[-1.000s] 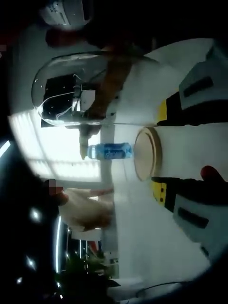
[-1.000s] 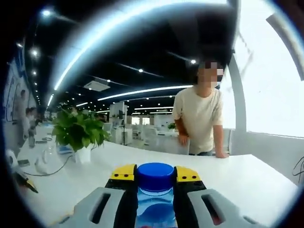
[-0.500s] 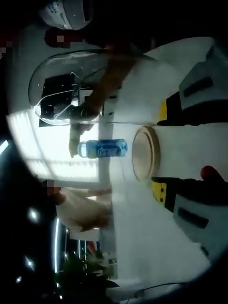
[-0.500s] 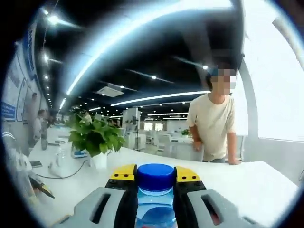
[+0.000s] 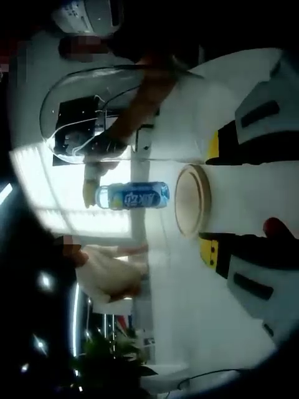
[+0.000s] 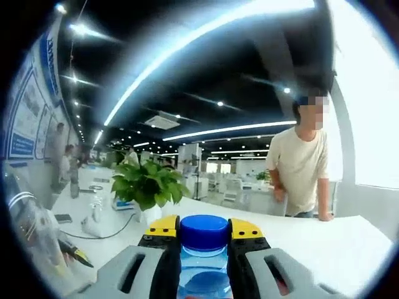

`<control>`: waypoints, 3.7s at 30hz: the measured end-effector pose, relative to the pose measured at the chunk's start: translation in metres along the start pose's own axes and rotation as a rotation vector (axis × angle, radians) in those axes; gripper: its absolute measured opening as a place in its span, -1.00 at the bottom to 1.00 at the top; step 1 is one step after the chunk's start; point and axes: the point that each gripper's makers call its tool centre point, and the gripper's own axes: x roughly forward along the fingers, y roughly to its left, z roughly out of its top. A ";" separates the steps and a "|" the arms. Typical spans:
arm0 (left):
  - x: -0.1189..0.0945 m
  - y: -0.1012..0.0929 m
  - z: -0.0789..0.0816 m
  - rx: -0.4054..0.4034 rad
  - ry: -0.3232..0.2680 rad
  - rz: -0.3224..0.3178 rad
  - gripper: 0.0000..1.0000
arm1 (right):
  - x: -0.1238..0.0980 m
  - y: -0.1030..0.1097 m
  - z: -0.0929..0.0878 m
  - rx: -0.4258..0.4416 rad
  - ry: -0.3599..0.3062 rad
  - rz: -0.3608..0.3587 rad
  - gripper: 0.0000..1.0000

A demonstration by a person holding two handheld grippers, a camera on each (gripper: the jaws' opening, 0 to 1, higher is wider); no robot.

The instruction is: Open the cover put in the Mizone put the cover back on

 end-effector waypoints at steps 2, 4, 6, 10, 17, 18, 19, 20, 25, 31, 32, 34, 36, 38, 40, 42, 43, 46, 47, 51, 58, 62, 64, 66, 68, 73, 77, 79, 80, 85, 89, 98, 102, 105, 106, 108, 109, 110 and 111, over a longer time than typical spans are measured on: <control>0.000 0.001 0.000 0.002 0.000 0.007 -0.29 | 0.001 0.007 -0.002 0.016 0.004 0.013 -0.57; -0.001 0.002 0.000 0.001 -0.003 0.012 -0.29 | 0.002 0.015 -0.003 0.019 0.010 0.037 -0.57; -0.001 0.002 0.001 -0.003 -0.007 0.010 -0.29 | 0.003 0.020 -0.004 0.017 0.012 0.043 -0.57; -0.001 0.003 0.000 0.001 -0.002 0.017 -0.29 | 0.004 0.029 -0.007 0.015 0.016 0.064 -0.57; 0.000 0.006 0.000 -0.004 -0.008 0.033 -0.29 | 0.007 0.041 -0.010 0.015 0.028 0.104 -0.57; 0.001 0.006 0.000 -0.002 -0.006 0.031 -0.29 | 0.007 0.041 -0.010 0.019 0.029 0.111 -0.57; 0.001 0.005 0.000 -0.001 -0.003 0.031 -0.29 | 0.008 0.043 -0.011 0.021 0.030 0.117 -0.57; 0.001 0.005 -0.001 0.000 -0.001 0.030 -0.29 | 0.008 0.044 -0.011 0.020 0.032 0.122 -0.57; 0.001 0.005 -0.001 0.000 -0.002 0.031 -0.29 | 0.011 0.050 -0.014 0.021 0.037 0.143 -0.57; 0.000 0.005 0.001 -0.002 -0.006 0.034 -0.29 | 0.014 0.054 -0.022 0.018 0.059 0.147 -0.57; 0.000 0.006 0.000 0.000 -0.004 0.034 -0.29 | 0.014 0.054 -0.023 0.021 0.066 0.148 -0.57; 0.000 0.006 0.000 0.000 -0.001 0.034 -0.29 | 0.014 0.053 -0.024 0.025 0.064 0.148 -0.57; 0.000 0.006 0.000 0.000 0.000 0.034 -0.29 | 0.014 0.053 -0.025 0.028 0.073 0.151 -0.57; 0.000 0.006 -0.001 0.001 0.001 0.034 -0.29 | 0.013 0.053 -0.025 0.034 0.072 0.152 -0.57; 0.000 0.006 -0.001 0.001 0.001 0.034 -0.29 | 0.012 0.053 -0.026 0.035 0.069 0.157 -0.56; -0.001 0.006 -0.001 0.000 0.001 0.033 -0.29 | 0.011 0.053 -0.026 0.033 0.067 0.158 -0.56; -0.001 0.006 -0.001 0.001 0.001 0.033 -0.28 | 0.011 0.053 -0.026 0.033 0.066 0.161 -0.56; -0.001 0.006 -0.001 0.000 0.000 0.030 -0.28 | 0.010 0.051 -0.026 0.039 0.071 0.162 -0.56; -0.001 0.006 -0.001 0.000 0.000 0.030 -0.28 | 0.009 0.051 -0.026 0.042 0.071 0.163 -0.56; -0.002 0.006 -0.001 0.001 -0.002 0.032 -0.28 | 0.010 0.053 -0.027 0.039 0.069 0.163 -0.56; -0.003 0.007 0.000 -0.003 -0.005 0.033 -0.28 | 0.010 0.051 -0.027 0.041 0.061 0.163 -0.55; -0.002 0.007 -0.001 -0.004 -0.002 0.032 -0.28 | 0.011 0.051 -0.027 0.039 0.059 0.164 -0.55; -0.002 0.007 -0.001 -0.004 -0.002 0.033 -0.28 | 0.011 0.051 -0.027 0.039 0.058 0.164 -0.55; -0.002 0.007 -0.001 -0.005 -0.003 0.034 -0.28 | 0.011 0.051 -0.027 0.042 0.056 0.164 -0.55; -0.002 0.007 -0.001 -0.008 -0.002 0.032 -0.28 | 0.011 0.050 -0.027 0.046 0.056 0.164 -0.55; -0.002 0.006 0.000 -0.011 -0.007 0.031 -0.28 | 0.011 0.050 -0.027 0.048 0.055 0.165 -0.55; -0.003 0.007 0.001 -0.012 -0.011 0.032 -0.28 | 0.010 0.050 -0.027 0.055 0.053 0.163 -0.55; -0.002 0.006 0.001 -0.011 -0.010 0.030 -0.28 | 0.010 0.050 -0.027 0.057 0.052 0.162 -0.55; -0.002 0.006 0.000 -0.010 -0.010 0.029 -0.28 | 0.009 0.050 -0.027 0.058 0.052 0.162 -0.55; -0.002 0.006 0.001 -0.010 -0.011 0.033 -0.28 | 0.009 0.050 -0.027 0.056 0.048 0.164 -0.54; -0.002 0.007 0.001 -0.011 -0.011 0.036 -0.28 | 0.008 0.050 -0.028 0.075 0.049 0.168 -0.54; -0.003 0.008 0.001 -0.013 -0.014 0.044 -0.28 | 0.002 0.047 -0.027 0.100 0.061 0.172 -0.55; -0.004 0.009 0.001 -0.013 -0.015 0.043 -0.28 | -0.005 0.045 -0.023 0.106 0.052 0.164 -0.55; -0.004 0.009 0.002 -0.013 -0.017 0.044 -0.28 | -0.013 0.043 -0.018 0.109 0.037 0.157 -0.55; -0.005 0.009 0.002 -0.013 -0.018 0.044 -0.28 | -0.014 0.043 -0.017 0.110 0.034 0.157 -0.55; -0.006 0.009 0.003 -0.014 -0.022 0.044 -0.28 | -0.020 0.043 -0.015 0.109 0.030 0.155 -0.55; -0.006 0.009 0.003 -0.014 -0.023 0.045 -0.28 | -0.023 0.042 -0.014 0.107 0.028 0.151 -0.55; -0.006 0.009 0.003 -0.014 -0.023 0.045 -0.28 | -0.026 0.042 -0.013 0.105 0.026 0.148 -0.55; -0.006 0.009 0.003 -0.014 -0.022 0.045 -0.28 | -0.030 0.041 -0.013 0.102 0.025 0.145 -0.55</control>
